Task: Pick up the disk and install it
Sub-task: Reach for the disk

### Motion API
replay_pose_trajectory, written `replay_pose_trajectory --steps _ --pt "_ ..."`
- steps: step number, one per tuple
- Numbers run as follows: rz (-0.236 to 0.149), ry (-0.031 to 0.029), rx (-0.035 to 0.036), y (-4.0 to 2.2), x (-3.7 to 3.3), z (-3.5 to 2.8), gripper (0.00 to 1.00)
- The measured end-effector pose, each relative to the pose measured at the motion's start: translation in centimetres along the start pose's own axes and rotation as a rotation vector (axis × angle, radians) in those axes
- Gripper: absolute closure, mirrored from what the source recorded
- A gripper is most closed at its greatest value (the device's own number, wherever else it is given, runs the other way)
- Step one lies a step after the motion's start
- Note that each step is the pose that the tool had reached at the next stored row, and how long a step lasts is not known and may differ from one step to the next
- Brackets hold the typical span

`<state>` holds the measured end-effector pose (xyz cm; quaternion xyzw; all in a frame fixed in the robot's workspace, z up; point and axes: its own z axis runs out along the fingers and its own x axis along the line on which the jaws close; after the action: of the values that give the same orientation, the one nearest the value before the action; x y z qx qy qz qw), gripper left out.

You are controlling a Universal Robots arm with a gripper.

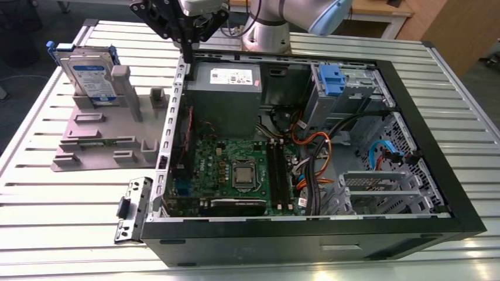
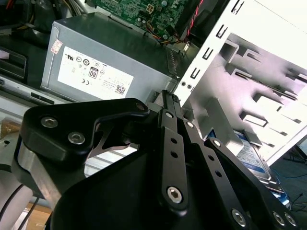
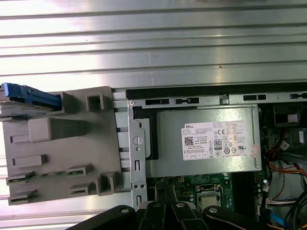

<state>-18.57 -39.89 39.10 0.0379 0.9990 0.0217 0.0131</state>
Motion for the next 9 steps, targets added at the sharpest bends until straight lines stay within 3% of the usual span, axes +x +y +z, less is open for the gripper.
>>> replay_pose_trajectory --steps 9 --pt "0.000 0.0000 0.0000 -0.01 0.19 0.01 0.90"
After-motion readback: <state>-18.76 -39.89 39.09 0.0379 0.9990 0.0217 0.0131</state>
